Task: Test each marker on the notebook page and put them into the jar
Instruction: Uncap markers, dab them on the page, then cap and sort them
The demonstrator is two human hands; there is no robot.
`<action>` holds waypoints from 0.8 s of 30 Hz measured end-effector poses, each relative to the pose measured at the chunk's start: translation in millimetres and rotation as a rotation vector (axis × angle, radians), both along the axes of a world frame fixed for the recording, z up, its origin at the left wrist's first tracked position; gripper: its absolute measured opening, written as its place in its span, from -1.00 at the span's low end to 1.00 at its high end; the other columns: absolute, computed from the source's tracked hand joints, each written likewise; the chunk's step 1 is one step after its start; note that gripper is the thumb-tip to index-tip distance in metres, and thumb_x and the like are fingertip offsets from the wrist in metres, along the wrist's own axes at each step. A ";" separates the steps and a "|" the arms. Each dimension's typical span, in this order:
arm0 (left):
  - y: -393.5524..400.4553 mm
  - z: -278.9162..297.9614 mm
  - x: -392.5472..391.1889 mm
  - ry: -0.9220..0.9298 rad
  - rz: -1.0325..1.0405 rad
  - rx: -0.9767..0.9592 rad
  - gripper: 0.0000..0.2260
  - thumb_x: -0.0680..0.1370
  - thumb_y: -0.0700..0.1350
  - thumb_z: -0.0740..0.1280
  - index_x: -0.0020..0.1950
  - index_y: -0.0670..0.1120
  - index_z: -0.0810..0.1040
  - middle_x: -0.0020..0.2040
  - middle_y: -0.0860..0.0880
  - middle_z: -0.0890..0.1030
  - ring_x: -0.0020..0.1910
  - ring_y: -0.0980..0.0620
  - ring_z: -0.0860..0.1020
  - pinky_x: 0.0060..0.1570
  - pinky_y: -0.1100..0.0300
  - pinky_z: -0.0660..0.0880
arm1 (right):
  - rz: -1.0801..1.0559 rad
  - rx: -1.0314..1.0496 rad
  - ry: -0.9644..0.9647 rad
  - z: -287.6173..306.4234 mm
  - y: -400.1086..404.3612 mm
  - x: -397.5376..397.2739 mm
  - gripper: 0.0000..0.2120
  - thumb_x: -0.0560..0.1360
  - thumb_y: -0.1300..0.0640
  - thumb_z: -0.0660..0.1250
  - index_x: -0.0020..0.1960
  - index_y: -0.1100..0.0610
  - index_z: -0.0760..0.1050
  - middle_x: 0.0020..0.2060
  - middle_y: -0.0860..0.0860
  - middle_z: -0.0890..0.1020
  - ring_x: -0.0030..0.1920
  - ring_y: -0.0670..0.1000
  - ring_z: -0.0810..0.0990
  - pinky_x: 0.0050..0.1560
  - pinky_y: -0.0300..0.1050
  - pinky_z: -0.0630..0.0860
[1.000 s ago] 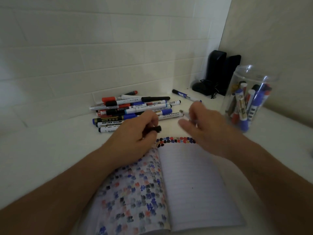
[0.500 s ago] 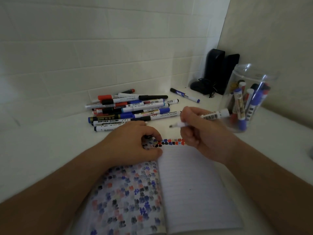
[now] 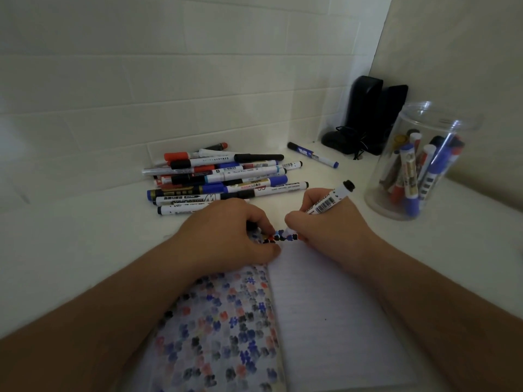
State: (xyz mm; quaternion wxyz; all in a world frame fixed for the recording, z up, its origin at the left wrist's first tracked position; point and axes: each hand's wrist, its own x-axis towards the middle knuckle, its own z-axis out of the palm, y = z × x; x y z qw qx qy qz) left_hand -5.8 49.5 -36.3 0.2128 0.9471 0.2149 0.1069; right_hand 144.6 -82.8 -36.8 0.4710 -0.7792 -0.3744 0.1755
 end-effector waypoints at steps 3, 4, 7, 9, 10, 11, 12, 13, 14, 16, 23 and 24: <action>0.9 0.3 0.5 0.007 0.012 -0.043 -0.71 0.36 0.31 0.48 0.04 0.28 0.65 -0.05 0.28 0.56 -0.08 0.27 0.54 0.00 0.13 0.61 | 0.015 0.002 0.034 1.4 -0.4 -1.3 -0.80 0.39 0.21 0.46 -0.31 0.12 0.44 -0.44 0.11 0.60 -0.47 -0.05 0.53 -0.38 -0.17 0.48; 0.9 0.6 0.8 0.011 0.013 -0.043 -0.71 0.36 0.31 0.48 0.04 0.28 0.65 -0.04 0.28 0.55 -0.08 0.28 0.54 0.00 0.14 0.61 | 0.016 0.005 0.040 2.0 -0.4 -1.5 -0.80 0.40 0.21 0.46 -0.31 0.13 0.45 -0.43 0.15 0.62 -0.46 -0.04 0.54 -0.37 -0.15 0.50; -0.4 1.9 1.6 0.020 0.009 -0.038 -0.72 0.38 0.28 0.49 0.05 0.27 0.65 -0.05 0.29 0.55 -0.09 0.28 0.54 0.00 0.18 0.60 | 0.025 0.005 0.039 1.3 -0.4 -1.1 -0.81 0.40 0.22 0.46 -0.29 0.15 0.46 -0.36 0.23 0.65 -0.44 -0.01 0.57 -0.33 -0.09 0.53; -1.1 2.7 1.5 0.022 0.008 -0.037 -0.72 0.39 0.28 0.49 0.05 0.26 0.64 -0.06 0.29 0.55 -0.10 0.28 0.54 -0.01 0.20 0.59 | 0.037 -0.004 0.039 0.2 -0.1 -0.8 -0.81 0.41 0.22 0.47 -0.27 0.16 0.47 -0.35 0.22 0.66 -0.44 0.00 0.58 -0.32 -0.09 0.54; -1.3 3.0 1.5 0.023 0.006 -0.036 -0.72 0.39 0.28 0.49 0.05 0.26 0.64 -0.06 0.28 0.55 -0.10 0.28 0.54 -0.01 0.19 0.59 | 0.043 -0.009 0.039 -0.2 0.1 -0.9 -0.82 0.41 0.22 0.47 -0.26 0.16 0.48 -0.36 0.19 0.67 -0.44 -0.01 0.59 -0.32 -0.09 0.55; -1.3 3.2 1.4 0.024 0.005 -0.037 -0.72 0.39 0.28 0.48 0.06 0.26 0.64 -0.06 0.28 0.55 -0.10 0.28 0.54 -0.01 0.19 0.59 | 0.043 -0.014 0.036 -0.6 0.2 -0.8 -0.82 0.42 0.21 0.48 -0.26 0.16 0.48 -0.37 0.16 0.68 -0.43 -0.01 0.60 -0.32 -0.10 0.56; -1.6 3.6 1.4 0.027 0.005 -0.040 -0.72 0.40 0.28 0.48 0.06 0.26 0.64 -0.05 0.28 0.55 -0.09 0.27 0.53 -0.01 0.19 0.59 | 0.042 -0.017 0.032 -0.8 0.2 -0.6 -0.82 0.42 0.20 0.48 -0.25 0.17 0.49 -0.37 0.14 0.69 -0.43 -0.01 0.61 -0.32 -0.11 0.57; -1.8 3.9 1.4 0.030 0.004 -0.043 -0.71 0.40 0.28 0.49 0.06 0.25 0.64 -0.05 0.27 0.55 -0.09 0.27 0.53 -0.01 0.19 0.59 | 0.041 -0.018 0.027 -1.4 0.3 -0.3 -0.82 0.42 0.20 0.49 -0.25 0.17 0.50 -0.37 0.13 0.69 -0.42 -0.01 0.62 -0.31 -0.11 0.58; -2.2 4.2 1.2 0.032 0.004 -0.044 -0.71 0.40 0.27 0.49 0.07 0.25 0.64 -0.05 0.27 0.55 -0.09 0.27 0.53 0.00 0.19 0.59 | 0.044 -0.019 0.018 -1.6 0.4 -0.3 -0.83 0.42 0.19 0.49 -0.24 0.18 0.51 -0.37 0.12 0.69 -0.42 -0.01 0.62 -0.32 -0.12 0.58; -2.8 4.7 1.1 0.027 0.004 -0.044 -0.72 0.40 0.27 0.49 0.06 0.25 0.65 -0.05 0.28 0.55 -0.09 0.27 0.53 0.00 0.19 0.59 | 0.050 -0.022 -0.005 -1.5 0.1 -1.4 -0.83 0.41 0.19 0.49 -0.24 0.21 0.52 -0.39 0.11 0.68 -0.44 -0.03 0.61 -0.35 -0.16 0.55; -2.3 4.2 1.3 0.024 0.002 -0.057 -0.72 0.39 0.26 0.49 0.06 0.26 0.65 -0.04 0.28 0.56 -0.08 0.26 0.55 0.02 0.15 0.61 | 0.037 -0.012 -0.007 -1.8 -0.4 -1.7 -0.81 0.38 0.22 0.46 -0.31 0.16 0.46 -0.43 0.10 0.65 -0.47 -0.04 0.58 -0.41 -0.20 0.49; -2.0 3.8 0.9 0.024 0.003 -0.056 -0.72 0.39 0.27 0.49 0.06 0.26 0.64 -0.04 0.28 0.56 -0.08 0.26 0.55 0.02 0.15 0.61 | 0.036 -0.001 0.011 -1.7 -0.6 -1.5 -0.81 0.39 0.23 0.46 -0.31 0.16 0.46 -0.42 0.13 0.65 -0.46 -0.03 0.58 -0.41 -0.19 0.48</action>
